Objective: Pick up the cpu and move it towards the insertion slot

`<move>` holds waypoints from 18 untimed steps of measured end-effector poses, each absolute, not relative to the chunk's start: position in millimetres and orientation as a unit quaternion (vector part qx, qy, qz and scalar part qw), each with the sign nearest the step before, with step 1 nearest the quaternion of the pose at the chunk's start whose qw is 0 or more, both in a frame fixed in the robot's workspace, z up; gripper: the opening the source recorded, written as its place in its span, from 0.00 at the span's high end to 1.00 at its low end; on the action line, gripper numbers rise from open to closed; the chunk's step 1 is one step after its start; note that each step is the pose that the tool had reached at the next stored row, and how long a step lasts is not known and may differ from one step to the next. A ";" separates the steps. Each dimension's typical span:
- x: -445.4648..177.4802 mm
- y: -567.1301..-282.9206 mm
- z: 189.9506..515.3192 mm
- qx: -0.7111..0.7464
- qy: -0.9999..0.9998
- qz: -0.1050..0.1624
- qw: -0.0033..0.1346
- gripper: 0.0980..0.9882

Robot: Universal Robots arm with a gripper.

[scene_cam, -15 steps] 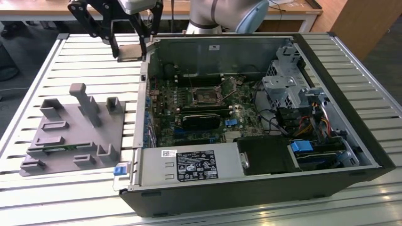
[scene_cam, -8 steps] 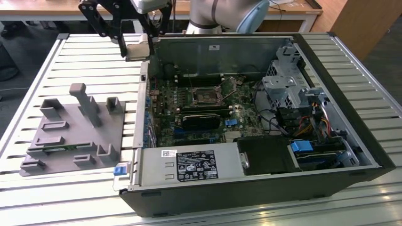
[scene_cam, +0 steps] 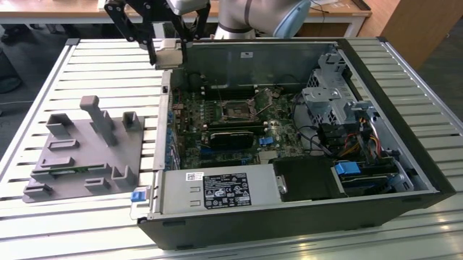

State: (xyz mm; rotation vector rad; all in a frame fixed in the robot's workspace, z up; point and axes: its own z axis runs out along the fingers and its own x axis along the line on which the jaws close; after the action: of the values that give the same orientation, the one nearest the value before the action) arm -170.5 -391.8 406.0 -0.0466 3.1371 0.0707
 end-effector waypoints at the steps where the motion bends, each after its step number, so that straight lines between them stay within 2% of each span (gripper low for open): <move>1: -168.6 -391.5 406.0 -0.015 1.000 0.022 0.002 0.50; 18: -137.1 -383.7 405.6 -0.015 1.000 0.023 0.002 0.50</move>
State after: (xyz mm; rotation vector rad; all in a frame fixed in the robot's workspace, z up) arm -137.1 -383.7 405.6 -0.0467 3.1371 0.0707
